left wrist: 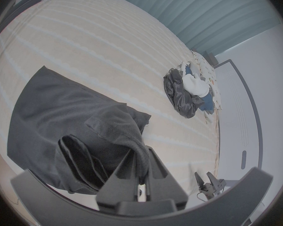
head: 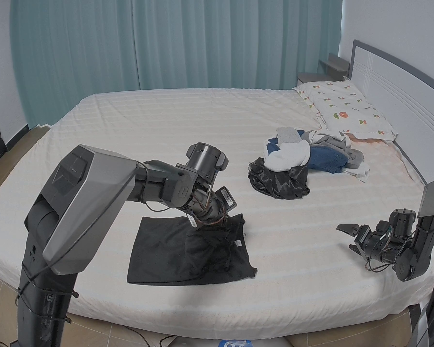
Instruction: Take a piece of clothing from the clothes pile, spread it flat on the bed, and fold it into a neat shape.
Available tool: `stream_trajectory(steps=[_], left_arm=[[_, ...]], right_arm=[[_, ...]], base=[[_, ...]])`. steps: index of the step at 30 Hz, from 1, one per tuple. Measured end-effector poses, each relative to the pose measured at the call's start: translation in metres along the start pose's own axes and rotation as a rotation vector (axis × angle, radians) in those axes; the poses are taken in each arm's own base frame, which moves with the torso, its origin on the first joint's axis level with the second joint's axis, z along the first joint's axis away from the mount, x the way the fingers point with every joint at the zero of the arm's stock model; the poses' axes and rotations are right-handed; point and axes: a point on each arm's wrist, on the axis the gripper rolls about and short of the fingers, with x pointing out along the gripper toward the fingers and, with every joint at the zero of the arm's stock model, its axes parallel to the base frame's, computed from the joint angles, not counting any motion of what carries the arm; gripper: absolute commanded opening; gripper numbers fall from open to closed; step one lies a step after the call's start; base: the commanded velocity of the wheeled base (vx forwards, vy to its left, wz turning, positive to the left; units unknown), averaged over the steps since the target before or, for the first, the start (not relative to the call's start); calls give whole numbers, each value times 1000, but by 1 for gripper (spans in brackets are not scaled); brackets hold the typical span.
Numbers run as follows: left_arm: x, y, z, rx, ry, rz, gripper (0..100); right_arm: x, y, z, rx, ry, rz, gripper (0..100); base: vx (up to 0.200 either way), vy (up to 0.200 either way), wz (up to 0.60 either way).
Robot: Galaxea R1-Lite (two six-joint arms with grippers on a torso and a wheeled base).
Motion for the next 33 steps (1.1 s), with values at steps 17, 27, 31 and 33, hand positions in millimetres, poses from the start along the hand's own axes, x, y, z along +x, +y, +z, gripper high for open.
stream_trajectory(steps=[17, 27, 31, 33], left_arm=[[10, 18, 0, -80, 48, 27, 100], [-3, 70, -2, -159, 84, 54, 100], [-10, 90, -3, -196, 80, 30, 100], [-15, 99, -3, -220, 69, 15, 100]], right_arm=[[-1, -1, -1, 2, 3, -4, 100], [-4, 0, -3, -7, -9, 11, 100], [-4, 0, -3, -9, -9, 12, 100], [-4, 0, -4, -9, -10, 12, 100]], base=[[0, 0, 0], [-120, 0, 0], [0, 0, 0], [0, 0, 0]])
